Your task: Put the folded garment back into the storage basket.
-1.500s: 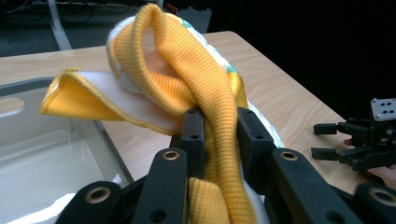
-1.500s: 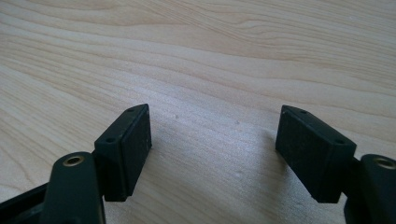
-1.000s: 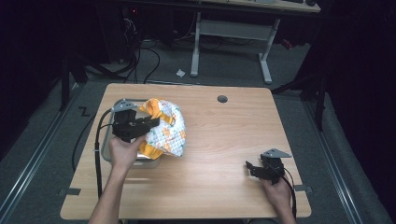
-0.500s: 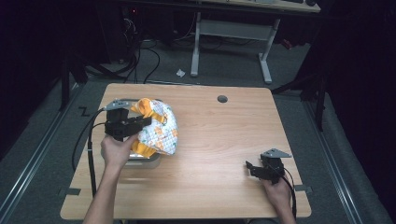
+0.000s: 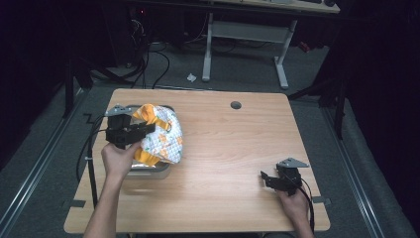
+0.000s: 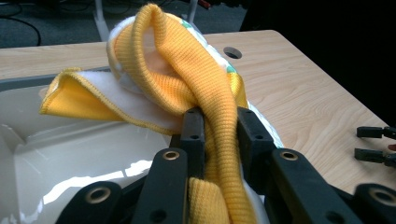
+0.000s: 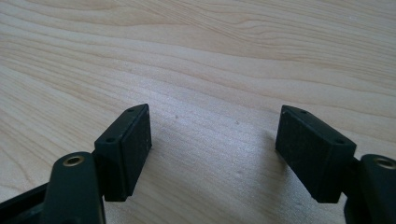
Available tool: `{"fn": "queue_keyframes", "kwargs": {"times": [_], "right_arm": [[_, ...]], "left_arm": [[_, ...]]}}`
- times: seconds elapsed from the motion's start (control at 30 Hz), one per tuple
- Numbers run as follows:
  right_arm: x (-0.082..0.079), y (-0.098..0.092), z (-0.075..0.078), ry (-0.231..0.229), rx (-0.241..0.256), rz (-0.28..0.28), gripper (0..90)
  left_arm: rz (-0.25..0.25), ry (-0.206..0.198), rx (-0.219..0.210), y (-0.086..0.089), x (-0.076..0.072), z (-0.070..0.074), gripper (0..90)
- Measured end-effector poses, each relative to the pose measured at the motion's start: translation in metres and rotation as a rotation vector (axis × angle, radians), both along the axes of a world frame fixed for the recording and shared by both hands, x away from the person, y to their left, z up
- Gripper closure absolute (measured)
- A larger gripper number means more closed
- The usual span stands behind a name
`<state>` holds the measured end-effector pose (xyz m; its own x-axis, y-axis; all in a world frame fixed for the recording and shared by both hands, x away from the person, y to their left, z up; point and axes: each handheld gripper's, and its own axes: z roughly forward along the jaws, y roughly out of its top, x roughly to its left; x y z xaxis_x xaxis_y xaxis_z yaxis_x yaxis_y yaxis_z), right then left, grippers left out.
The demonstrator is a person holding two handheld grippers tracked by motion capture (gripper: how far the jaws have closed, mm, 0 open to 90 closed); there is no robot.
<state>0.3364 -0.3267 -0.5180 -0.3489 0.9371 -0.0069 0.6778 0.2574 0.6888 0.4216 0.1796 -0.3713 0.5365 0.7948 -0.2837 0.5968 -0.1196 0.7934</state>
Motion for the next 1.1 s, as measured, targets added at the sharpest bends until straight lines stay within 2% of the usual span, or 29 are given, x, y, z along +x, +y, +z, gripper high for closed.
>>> {"fn": "queue_keyframes", "kwargs": {"times": [0.5,0.83,0.9,1.1], "right_arm": [[0.000,0.000,0.000,0.000,0.000,0.000,27.0],[0.000,0.000,0.000,0.000,0.000,0.000,27.1],[0.000,0.000,0.000,0.000,0.000,0.000,27.0],[0.000,0.000,0.000,0.000,0.000,0.001,27.1]], "left_arm": [[0.028,0.034,0.034,0.013,0.012,-0.013,75.3],[0.044,0.047,0.074,0.014,0.017,-0.025,75.2],[0.052,0.052,0.097,0.015,0.018,-0.027,75.2],[0.065,0.061,0.123,0.017,0.022,-0.037,74.7]]}}
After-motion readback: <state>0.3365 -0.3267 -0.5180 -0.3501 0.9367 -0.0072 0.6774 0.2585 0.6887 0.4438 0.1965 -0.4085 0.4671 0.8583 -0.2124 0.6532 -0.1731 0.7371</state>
